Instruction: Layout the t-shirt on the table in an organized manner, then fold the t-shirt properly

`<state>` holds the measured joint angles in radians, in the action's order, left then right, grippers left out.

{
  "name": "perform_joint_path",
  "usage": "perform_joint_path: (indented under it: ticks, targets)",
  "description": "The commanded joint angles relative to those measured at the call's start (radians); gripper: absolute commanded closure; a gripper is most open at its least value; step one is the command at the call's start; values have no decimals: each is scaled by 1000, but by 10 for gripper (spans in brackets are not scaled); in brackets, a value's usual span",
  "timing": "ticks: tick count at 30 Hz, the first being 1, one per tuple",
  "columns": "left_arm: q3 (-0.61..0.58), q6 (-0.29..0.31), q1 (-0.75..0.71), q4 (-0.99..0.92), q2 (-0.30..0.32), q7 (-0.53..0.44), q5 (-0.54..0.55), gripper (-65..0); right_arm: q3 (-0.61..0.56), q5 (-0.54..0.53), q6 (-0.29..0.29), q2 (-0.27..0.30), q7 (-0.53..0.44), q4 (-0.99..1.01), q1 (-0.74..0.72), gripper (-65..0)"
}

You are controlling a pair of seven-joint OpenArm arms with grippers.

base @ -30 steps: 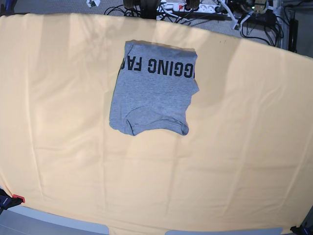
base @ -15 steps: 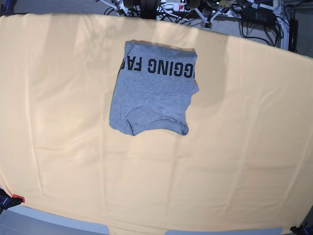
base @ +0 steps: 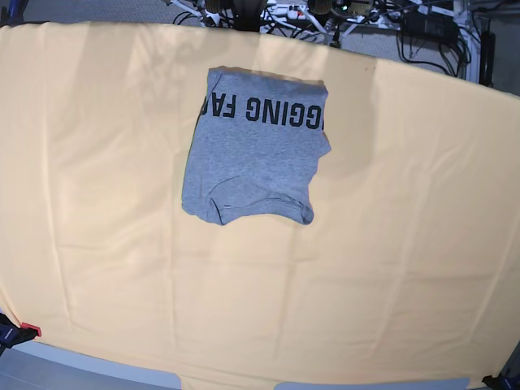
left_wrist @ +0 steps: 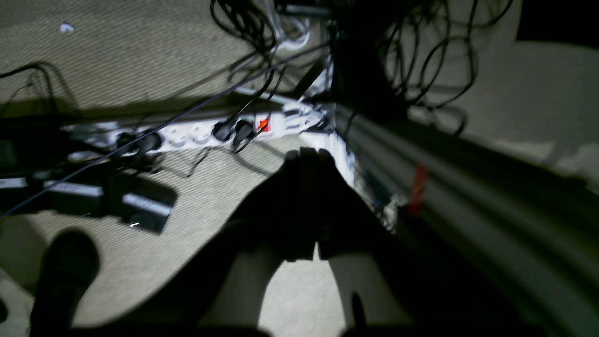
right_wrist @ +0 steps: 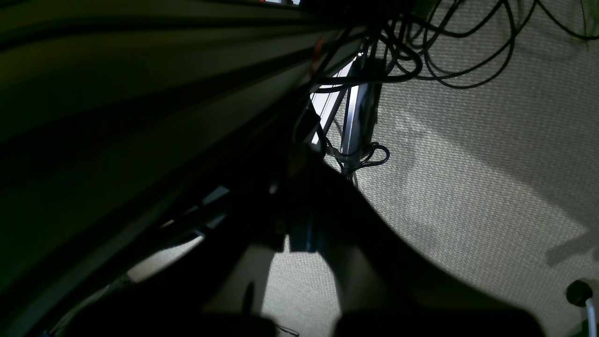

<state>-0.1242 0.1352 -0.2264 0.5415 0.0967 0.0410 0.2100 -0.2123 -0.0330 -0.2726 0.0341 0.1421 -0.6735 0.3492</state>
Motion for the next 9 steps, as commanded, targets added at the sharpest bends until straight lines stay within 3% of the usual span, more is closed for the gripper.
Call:
perform_joint_path:
  ticks: [1, 9]
  targets:
    - [-1, 8, 2, 8, 1, -15, 6, 0, 1, -10, -7, -4, -15, -5, 1, 0]
    - [-1, 28, 7, 8, 1, -11, 5, 0, 1, -10, 6, -4, -8, -5, 6, 0]
